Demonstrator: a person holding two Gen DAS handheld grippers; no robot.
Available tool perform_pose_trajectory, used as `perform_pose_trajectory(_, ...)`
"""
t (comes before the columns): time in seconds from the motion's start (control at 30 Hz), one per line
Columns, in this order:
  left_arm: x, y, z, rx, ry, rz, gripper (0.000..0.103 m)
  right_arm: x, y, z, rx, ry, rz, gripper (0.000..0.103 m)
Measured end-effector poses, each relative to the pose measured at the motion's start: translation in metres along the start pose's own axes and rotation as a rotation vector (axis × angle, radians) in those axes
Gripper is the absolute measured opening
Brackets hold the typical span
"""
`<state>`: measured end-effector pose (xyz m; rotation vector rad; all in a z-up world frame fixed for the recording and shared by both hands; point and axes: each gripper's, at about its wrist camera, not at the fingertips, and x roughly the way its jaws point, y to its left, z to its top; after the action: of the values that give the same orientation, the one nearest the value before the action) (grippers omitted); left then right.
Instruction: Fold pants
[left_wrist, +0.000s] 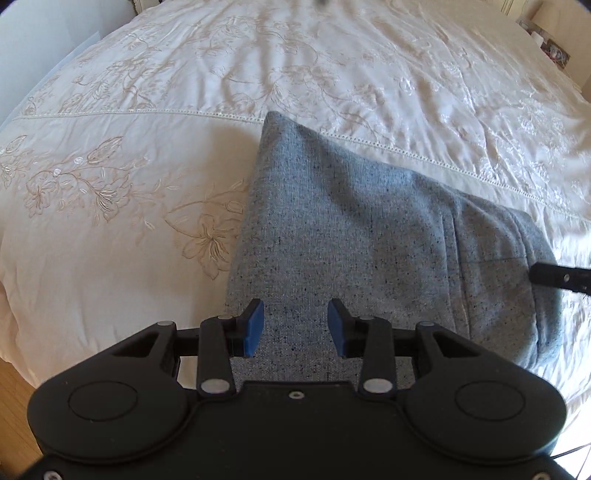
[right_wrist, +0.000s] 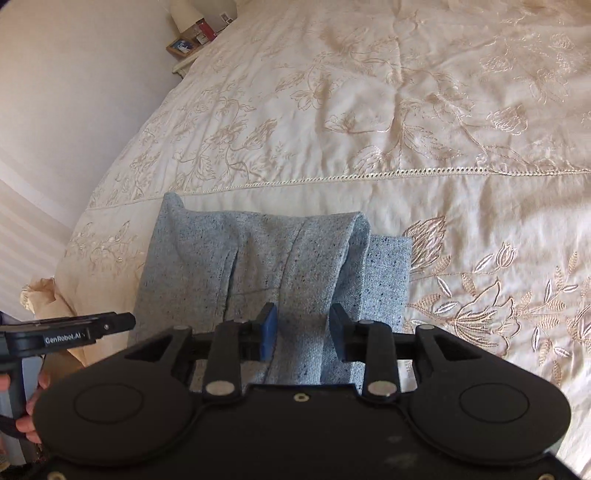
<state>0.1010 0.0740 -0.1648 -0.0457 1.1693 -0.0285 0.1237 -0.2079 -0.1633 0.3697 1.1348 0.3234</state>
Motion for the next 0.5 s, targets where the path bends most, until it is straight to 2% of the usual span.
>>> perform_pose_trajectory(0.07, 0.016, -0.002, -0.005, 0.018, 0.051, 0.017, 0.048, 0.014, -0.006, 0.006, 0.026, 0.004, -0.017, 0.036)
perform_pose_trajectory(0.1, 0.022, -0.002, -0.008, 0.029, 0.062, 0.030, 0.050, 0.021, -0.010, 0.007, 0.042, 0.017, -0.030, 0.039)
perform_pose_trajectory(0.23, 0.031, 0.003, -0.013, 0.047, 0.077, 0.038, 0.057, 0.038, -0.017, 0.004, 0.043, 0.047, -0.051, 0.039)
perform_pose_trajectory(0.4, 0.033, 0.012, -0.009, 0.001, 0.099, 0.030, 0.058, 0.012, -0.011, -0.006, 0.029, -0.081, -0.093, 0.040)
perform_pose_trajectory(0.5, 0.036, 0.010, -0.010, 0.006, 0.100, 0.038, 0.059, 0.025, -0.024, -0.006, 0.066, -0.018, -0.058, 0.042)
